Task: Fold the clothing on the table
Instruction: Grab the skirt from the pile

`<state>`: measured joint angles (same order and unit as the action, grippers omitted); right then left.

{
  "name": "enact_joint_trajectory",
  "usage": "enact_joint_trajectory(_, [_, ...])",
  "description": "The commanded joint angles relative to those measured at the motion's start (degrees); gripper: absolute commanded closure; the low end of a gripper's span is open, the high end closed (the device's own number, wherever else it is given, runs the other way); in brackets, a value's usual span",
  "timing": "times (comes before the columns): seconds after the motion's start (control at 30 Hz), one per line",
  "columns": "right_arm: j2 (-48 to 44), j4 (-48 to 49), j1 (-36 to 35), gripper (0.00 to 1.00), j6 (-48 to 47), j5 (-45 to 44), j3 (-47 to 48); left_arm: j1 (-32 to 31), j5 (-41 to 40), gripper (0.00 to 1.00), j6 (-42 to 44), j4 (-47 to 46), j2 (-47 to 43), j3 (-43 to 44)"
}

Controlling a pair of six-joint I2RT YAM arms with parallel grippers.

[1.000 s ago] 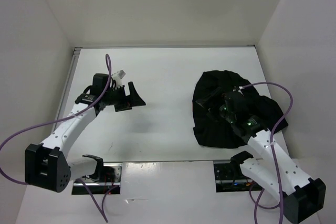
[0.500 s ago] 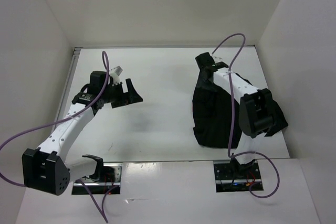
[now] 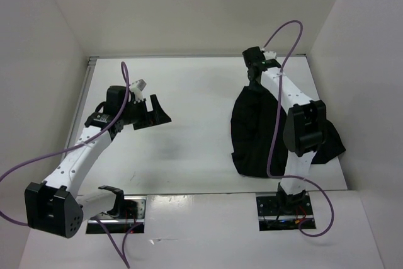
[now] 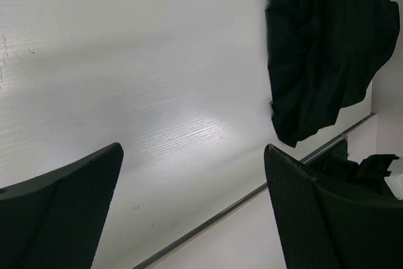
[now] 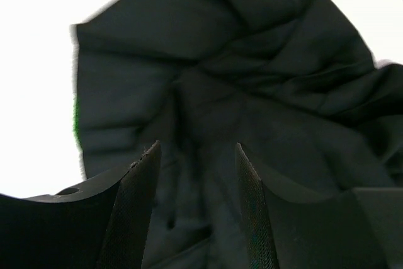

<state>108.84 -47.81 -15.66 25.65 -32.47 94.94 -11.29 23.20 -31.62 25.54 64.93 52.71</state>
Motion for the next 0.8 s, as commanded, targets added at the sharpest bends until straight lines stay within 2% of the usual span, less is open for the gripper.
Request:
enact_joint_trajectory(0.0, [3.92,-3.61,2.56,0.44,-1.65,-3.13,0.6,0.3,0.62,0.01,0.94,-0.93,0.2,-0.5])
enact_joint_trajectory(0.5, [5.77,0.79,4.76,0.46,-5.26,2.75,-3.17,0.3,0.62,0.01,0.94,-0.93,1.26,-0.5])
enact_joint_trajectory(0.77, [7.35,0.79,4.76,0.5,-5.26,3.38,-4.93,0.3,0.62,0.01,0.94,-0.93,1.78,-0.5])
